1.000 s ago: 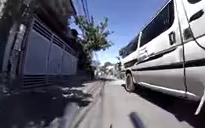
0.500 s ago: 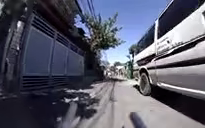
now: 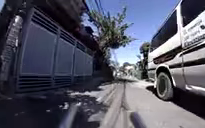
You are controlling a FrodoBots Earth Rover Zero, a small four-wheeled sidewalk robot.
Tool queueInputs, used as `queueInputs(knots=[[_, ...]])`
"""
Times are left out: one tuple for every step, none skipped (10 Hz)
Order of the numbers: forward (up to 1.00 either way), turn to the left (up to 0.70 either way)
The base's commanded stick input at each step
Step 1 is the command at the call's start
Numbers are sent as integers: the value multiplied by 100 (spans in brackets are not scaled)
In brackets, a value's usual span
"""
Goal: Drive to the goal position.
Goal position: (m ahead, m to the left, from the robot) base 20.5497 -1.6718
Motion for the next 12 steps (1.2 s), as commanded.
queueInputs(knots=[[100, -27], [100, -32], [100, -40], [100, -40], [100, -40], [100, -40], [100, -40], [100, -40], [100, -40], [100, -40], [100, -40], [100, -38]])
